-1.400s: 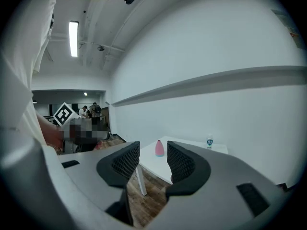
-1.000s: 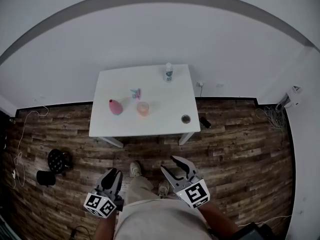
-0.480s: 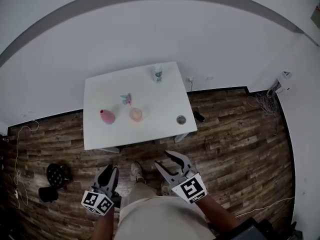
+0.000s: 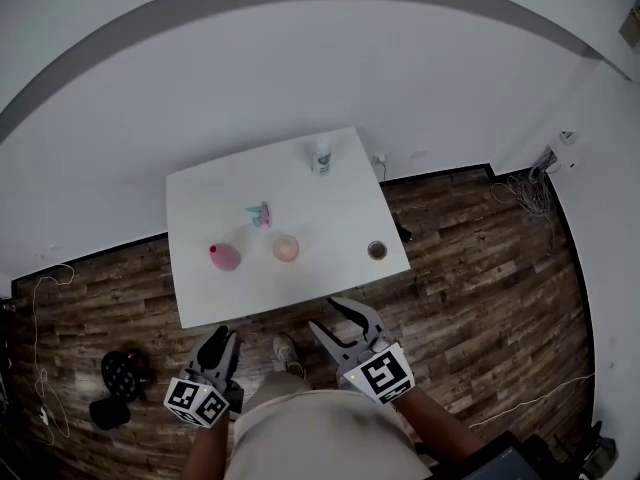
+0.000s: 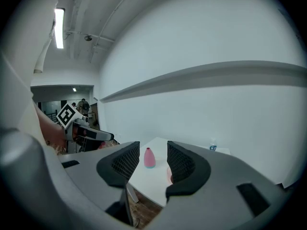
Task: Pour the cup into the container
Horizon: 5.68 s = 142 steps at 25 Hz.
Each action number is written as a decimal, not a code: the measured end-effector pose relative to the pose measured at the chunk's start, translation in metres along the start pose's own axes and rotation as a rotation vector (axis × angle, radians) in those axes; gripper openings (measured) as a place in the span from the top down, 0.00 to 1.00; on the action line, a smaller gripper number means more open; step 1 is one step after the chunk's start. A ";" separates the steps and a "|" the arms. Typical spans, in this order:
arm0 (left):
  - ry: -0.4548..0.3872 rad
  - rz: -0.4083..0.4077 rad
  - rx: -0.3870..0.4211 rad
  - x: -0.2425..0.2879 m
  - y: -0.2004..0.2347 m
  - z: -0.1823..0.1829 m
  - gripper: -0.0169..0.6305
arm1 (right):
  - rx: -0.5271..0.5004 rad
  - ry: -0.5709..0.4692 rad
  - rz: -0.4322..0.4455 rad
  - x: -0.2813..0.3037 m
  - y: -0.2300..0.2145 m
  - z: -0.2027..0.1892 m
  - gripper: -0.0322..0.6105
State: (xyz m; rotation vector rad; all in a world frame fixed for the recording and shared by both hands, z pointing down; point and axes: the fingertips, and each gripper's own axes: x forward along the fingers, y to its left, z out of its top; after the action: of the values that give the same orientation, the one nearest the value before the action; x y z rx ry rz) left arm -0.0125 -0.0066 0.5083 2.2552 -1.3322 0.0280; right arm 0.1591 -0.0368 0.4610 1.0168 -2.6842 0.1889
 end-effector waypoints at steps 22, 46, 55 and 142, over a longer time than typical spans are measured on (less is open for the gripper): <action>0.073 -0.107 0.051 0.029 0.113 0.027 0.82 | -0.004 0.101 -0.101 0.107 -0.016 -0.014 0.65; 0.044 0.173 -0.038 0.085 0.103 0.024 0.78 | -0.264 0.298 0.290 0.174 -0.090 -0.083 0.52; 0.057 0.280 -0.039 0.107 0.099 0.014 0.77 | -0.343 0.370 0.447 0.202 -0.105 -0.138 0.42; 0.062 0.507 -0.064 0.069 0.147 0.001 0.95 | -0.346 0.586 0.585 0.286 -0.064 -0.178 0.39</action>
State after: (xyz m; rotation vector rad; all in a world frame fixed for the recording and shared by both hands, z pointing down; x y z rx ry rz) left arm -0.0981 -0.1196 0.5877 1.7960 -1.8050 0.2266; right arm 0.0312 -0.2270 0.7158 0.0339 -2.2692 0.1014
